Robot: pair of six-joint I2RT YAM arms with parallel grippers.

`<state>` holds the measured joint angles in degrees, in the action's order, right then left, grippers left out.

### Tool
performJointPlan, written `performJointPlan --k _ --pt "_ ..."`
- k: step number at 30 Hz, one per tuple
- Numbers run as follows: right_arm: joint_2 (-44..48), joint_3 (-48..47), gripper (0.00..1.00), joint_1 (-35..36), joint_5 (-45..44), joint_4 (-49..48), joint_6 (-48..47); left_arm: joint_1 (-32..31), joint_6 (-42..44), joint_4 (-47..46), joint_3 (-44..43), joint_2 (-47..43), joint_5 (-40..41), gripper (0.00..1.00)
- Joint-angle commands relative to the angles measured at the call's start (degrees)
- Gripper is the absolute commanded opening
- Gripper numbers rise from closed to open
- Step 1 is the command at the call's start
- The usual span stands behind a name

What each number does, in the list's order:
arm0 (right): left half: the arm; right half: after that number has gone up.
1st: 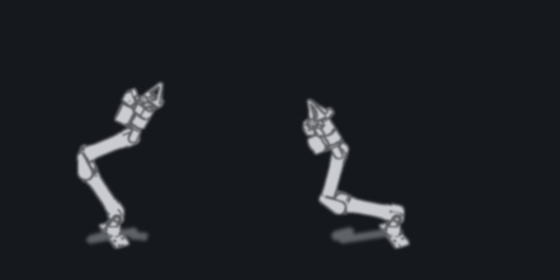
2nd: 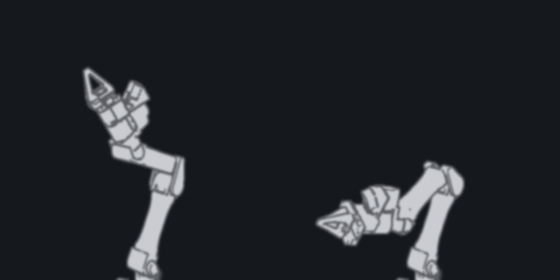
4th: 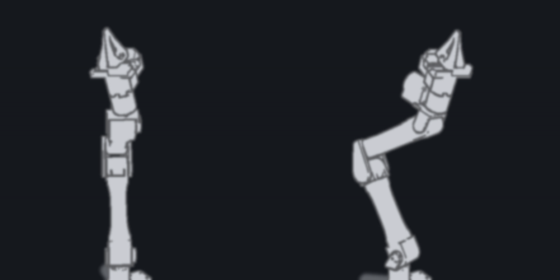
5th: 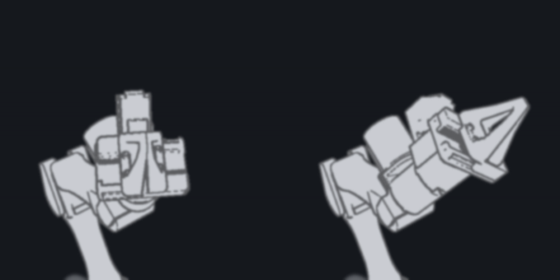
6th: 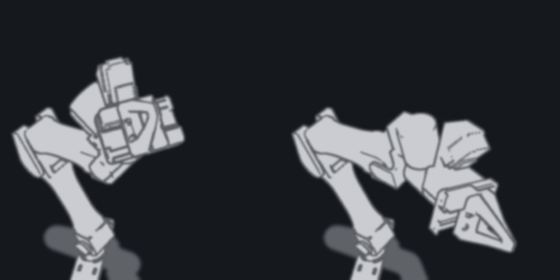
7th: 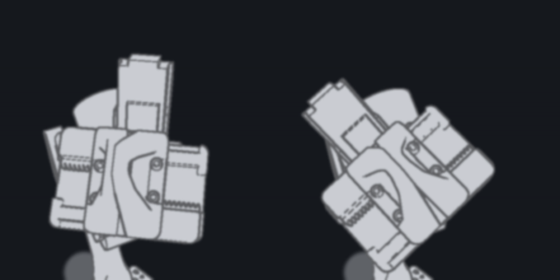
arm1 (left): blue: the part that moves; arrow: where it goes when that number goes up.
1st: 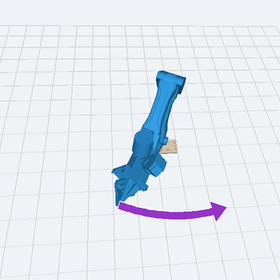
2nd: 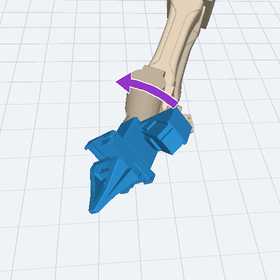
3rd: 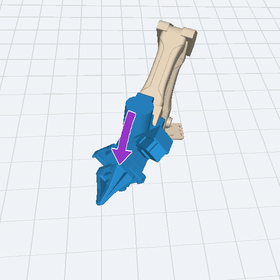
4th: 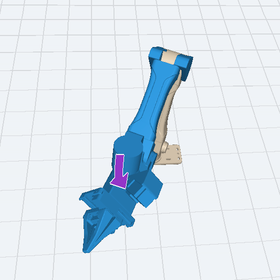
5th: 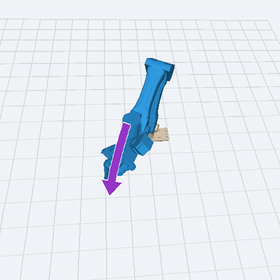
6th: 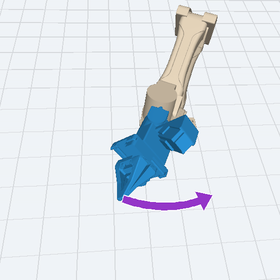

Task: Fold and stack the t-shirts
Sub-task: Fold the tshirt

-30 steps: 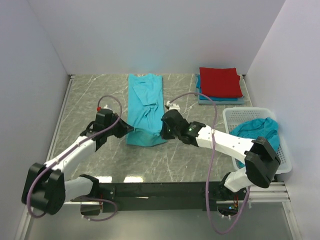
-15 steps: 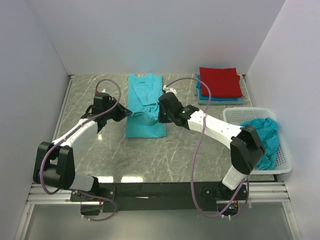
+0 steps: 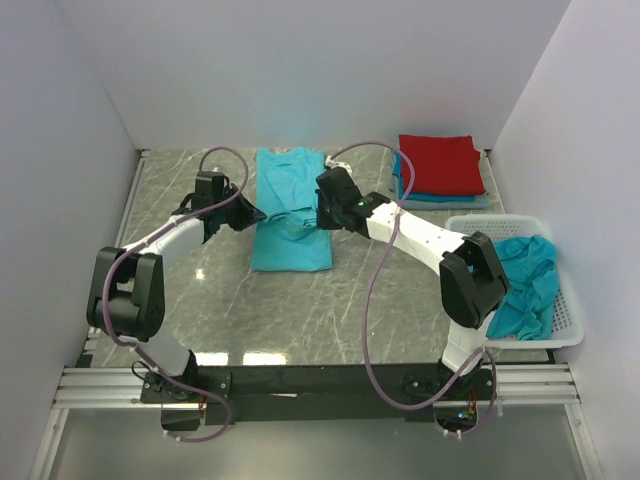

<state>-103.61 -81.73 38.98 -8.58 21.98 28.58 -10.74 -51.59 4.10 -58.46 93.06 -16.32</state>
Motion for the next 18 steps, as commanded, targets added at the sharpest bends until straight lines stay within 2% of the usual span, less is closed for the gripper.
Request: performJointPlan --k 1,14,18 --pt "-1.76 -3.96 0.0 -1.1 0.84 -0.27 -1.24 0.63 1.85 -1.11 -3.33 1.16 -1.43 0.0" --pt "-9.32 -6.59 0.0 -4.44 6.9 -4.92 -2.12 1.6 2.02 -0.85 -6.84 8.18 -0.3 0.01" --pt "-11.34 -8.09 0.0 -5.32 8.4 -5.63 -2.3 2.04 1.94 -1.55 -7.81 10.3 -1.35 0.12"
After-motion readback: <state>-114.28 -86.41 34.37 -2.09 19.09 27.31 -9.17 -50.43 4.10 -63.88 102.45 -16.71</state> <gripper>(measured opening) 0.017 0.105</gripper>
